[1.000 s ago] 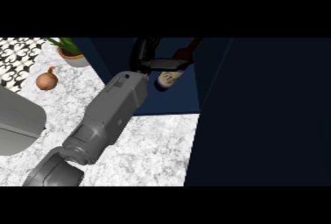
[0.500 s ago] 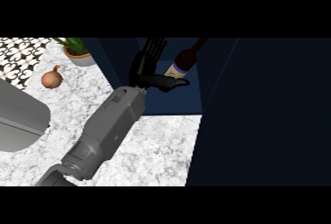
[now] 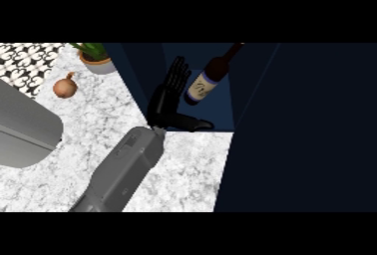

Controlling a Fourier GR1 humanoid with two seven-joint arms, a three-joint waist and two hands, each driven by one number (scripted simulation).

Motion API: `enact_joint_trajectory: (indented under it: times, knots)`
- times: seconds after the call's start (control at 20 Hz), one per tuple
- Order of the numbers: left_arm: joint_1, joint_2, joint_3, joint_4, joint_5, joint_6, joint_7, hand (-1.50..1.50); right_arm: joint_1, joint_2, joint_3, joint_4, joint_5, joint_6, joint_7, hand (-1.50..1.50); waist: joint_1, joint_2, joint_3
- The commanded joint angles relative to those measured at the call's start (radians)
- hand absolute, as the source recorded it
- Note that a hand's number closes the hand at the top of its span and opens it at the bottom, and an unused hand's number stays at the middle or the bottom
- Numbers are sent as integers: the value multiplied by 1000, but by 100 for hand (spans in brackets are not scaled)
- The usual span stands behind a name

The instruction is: Pick up the wine, place it into the cabinet and close the cabinet

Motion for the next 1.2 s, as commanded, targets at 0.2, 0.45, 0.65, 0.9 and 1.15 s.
enact_joint_trajectory:
  times: [0.2, 0.45, 0.65, 0.9, 1.15]
  knots:
    - [283, 32, -98, -317, -24, 35, 51, -150, 22, -28, -18, -202, -32, -15, 114, -150, 9, 4, 0]
    - [461, 126, -114, -518, -3, -7, 74, -150, 33, -46, 14, -197, 10, -19, 107, -150, 2, 6, 0]
    - [559, 131, -119, -624, -1, 12, 68, -150, 50, -98, 3, -217, 2, 14, 95, -150, -9, 10, 0]
    - [615, 199, -91, -703, 18, -28, 90, -150, 51, -128, 19, -207, -43, 82, 57, -150, -14, 12, 1]
    - [631, 240, -30, -684, 20, -57, 41, -150, 8, -163, 83, -166, -102, 211, 32, -150, -7, 16, 1]
